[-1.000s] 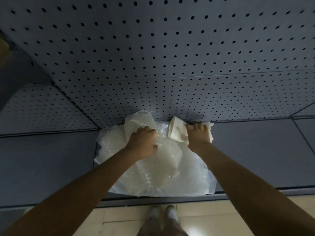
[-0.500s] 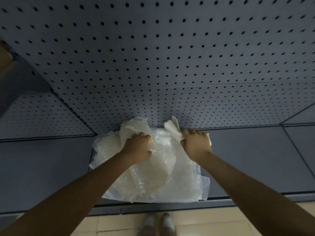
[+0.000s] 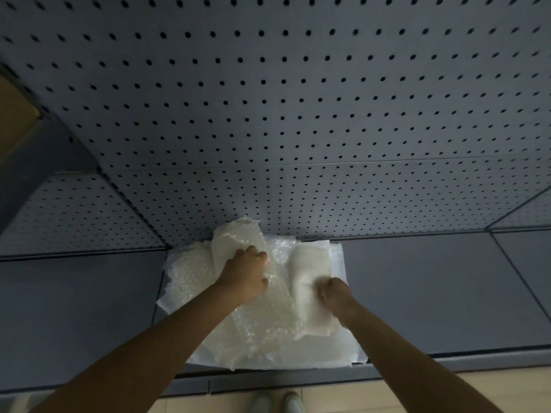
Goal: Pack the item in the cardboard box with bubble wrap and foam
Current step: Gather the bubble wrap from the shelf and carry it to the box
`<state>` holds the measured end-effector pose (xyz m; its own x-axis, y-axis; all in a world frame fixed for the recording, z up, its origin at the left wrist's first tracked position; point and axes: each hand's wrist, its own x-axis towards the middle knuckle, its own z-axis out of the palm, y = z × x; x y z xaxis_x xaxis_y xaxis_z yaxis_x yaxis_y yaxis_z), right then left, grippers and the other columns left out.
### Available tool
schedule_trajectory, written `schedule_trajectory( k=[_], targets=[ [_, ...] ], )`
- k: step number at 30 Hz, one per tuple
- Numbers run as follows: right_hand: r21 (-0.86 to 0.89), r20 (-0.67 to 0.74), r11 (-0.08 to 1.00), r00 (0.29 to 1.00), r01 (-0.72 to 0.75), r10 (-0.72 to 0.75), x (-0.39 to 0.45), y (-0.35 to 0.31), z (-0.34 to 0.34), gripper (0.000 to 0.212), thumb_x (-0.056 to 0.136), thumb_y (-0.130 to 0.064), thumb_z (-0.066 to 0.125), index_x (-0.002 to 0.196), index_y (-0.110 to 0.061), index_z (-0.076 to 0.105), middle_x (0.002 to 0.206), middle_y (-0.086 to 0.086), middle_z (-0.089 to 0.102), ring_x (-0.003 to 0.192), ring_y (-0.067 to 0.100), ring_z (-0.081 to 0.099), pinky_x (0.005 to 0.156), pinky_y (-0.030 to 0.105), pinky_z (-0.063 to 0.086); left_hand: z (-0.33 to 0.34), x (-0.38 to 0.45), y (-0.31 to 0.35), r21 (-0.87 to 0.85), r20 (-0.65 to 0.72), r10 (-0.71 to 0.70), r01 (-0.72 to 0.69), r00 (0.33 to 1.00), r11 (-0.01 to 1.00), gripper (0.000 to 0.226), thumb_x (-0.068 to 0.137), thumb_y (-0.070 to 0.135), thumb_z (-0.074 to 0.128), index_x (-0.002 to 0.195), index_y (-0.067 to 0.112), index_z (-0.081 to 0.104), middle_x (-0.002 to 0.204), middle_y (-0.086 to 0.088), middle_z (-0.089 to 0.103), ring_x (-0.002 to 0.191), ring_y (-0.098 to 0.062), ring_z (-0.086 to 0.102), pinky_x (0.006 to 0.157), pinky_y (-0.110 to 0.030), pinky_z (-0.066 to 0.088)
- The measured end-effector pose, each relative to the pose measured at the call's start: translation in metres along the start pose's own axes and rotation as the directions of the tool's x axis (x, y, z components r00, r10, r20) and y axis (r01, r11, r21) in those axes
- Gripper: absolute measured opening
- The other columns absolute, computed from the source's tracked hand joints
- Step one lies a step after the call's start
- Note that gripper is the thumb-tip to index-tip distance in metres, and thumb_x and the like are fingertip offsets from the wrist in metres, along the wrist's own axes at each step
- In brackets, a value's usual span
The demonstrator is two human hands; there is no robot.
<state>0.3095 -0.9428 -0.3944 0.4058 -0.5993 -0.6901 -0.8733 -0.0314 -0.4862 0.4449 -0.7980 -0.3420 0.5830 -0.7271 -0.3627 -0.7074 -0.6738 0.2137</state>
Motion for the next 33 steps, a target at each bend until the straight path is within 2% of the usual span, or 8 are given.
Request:
schedule_trajectory(
  k=[2, 5, 8, 15, 19, 23, 28, 33],
  targets=[
    [-0.026, -0.099, 0.999, 0.995, -0.021, 0.019, 0.002, 0.002, 0.012, 0.038, 0.097, -0.021, 0.043, 0.128, 0.000, 0.047, 0.123, 0.021, 0.059, 0.114, 0.036, 0.057, 0.090, 0.036, 0.047, 0.006, 0.000, 0.000, 0.026, -0.006, 0.006, -0.006, 1.000, 1.000, 0.041, 0.092, 0.027, 0.054, 0.130, 0.012, 0.049, 0.131, -0.010, 0.046, 0.120, -0.027, 0.045, 0.097, -0.038, 0.047],
    [-0.030, -0.200, 0.998, 0.978, 0.048, -0.053, -0.005, 0.004, 0.024, 0.039, 0.095, -0.013, 0.038, 0.133, -0.011, 0.032, 0.112, 0.019, 0.061, 0.101, 0.036, 0.059, 0.081, 0.041, 0.049, 0.013, 0.000, -0.002, 0.029, -0.023, 0.002, -0.002, 1.000, 1.000, 0.041, 0.093, 0.026, 0.054, 0.131, 0.011, 0.047, 0.133, -0.010, 0.044, 0.123, -0.027, 0.043, 0.097, -0.037, 0.047],
    [-0.342, -0.263, 0.928, 0.932, 0.150, -0.248, -0.009, 0.006, 0.028, 0.047, 0.093, -0.013, 0.045, 0.136, -0.023, 0.029, 0.112, 0.013, 0.054, 0.097, 0.031, 0.059, 0.075, 0.040, 0.049, 0.018, -0.003, -0.006, 0.011, -0.040, 0.000, 0.000, 0.999, 1.000, 0.042, 0.093, 0.025, 0.053, 0.132, 0.012, 0.046, 0.133, -0.010, 0.044, 0.124, -0.027, 0.042, 0.095, -0.035, 0.046],
    [-0.593, -0.153, 0.667, 0.751, 0.450, -0.642, -0.015, 0.007, 0.015, 0.069, 0.078, 0.012, 0.045, 0.139, -0.020, 0.043, 0.138, 0.007, 0.045, 0.116, 0.026, 0.050, 0.090, 0.033, 0.047, 0.023, -0.010, -0.014, -0.057, -0.088, -0.012, 0.007, 0.996, 0.998, 0.041, 0.092, 0.027, 0.055, 0.130, 0.016, 0.050, 0.132, -0.006, 0.047, 0.122, -0.025, 0.043, 0.096, -0.034, 0.045],
    [-0.529, 0.003, 0.686, 0.809, 0.500, -0.588, -0.014, 0.006, 0.012, 0.049, 0.097, -0.007, 0.035, 0.143, -0.022, 0.041, 0.142, 0.003, 0.046, 0.122, 0.022, 0.050, 0.094, 0.029, 0.046, 0.028, -0.010, -0.014, -0.100, -0.112, -0.011, -0.001, 0.994, 0.995, 0.041, 0.092, 0.026, 0.055, 0.131, 0.015, 0.051, 0.132, -0.005, 0.048, 0.123, -0.023, 0.044, 0.099, -0.031, 0.044],
    [-0.643, 0.064, 0.607, 0.822, 0.468, -0.566, -0.012, 0.008, 0.015, 0.045, 0.101, -0.035, 0.031, 0.146, -0.031, 0.035, 0.146, -0.002, 0.038, 0.126, 0.021, 0.042, 0.094, 0.033, 0.046, 0.038, -0.008, -0.015, -0.129, -0.125, -0.014, -0.002, 0.992, 0.992, 0.039, 0.092, 0.023, 0.055, 0.130, 0.015, 0.053, 0.131, -0.004, 0.051, 0.120, -0.022, 0.045, 0.103, -0.029, 0.040],
    [-0.693, 0.064, 0.586, 0.845, 0.420, -0.531, -0.011, 0.004, 0.018, 0.045, 0.101, -0.035, 0.033, 0.146, -0.031, 0.035, 0.145, 0.003, 0.037, 0.126, 0.024, 0.041, 0.100, 0.035, 0.041, 0.037, -0.007, -0.015, -0.169, -0.124, -0.037, 0.016, 0.992, 0.986, 0.038, 0.090, 0.022, 0.059, 0.127, 0.014, 0.057, 0.129, -0.004, 0.055, 0.119, -0.022, 0.050, 0.101, -0.031, 0.044],
    [-0.478, -0.043, 0.767, 0.861, 0.428, -0.507, -0.018, -0.003, 0.003, 0.041, 0.097, -0.026, 0.045, 0.137, -0.029, 0.050, 0.144, 0.002, 0.041, 0.130, 0.024, 0.041, 0.107, 0.033, 0.036, 0.014, -0.015, -0.021, -0.192, -0.222, -0.116, 0.073, 0.968, 0.979, 0.033, 0.088, 0.033, 0.063, 0.119, 0.023, 0.062, 0.121, 0.003, 0.064, 0.111, -0.016, 0.061, 0.089, -0.032, 0.053]
  ],
)
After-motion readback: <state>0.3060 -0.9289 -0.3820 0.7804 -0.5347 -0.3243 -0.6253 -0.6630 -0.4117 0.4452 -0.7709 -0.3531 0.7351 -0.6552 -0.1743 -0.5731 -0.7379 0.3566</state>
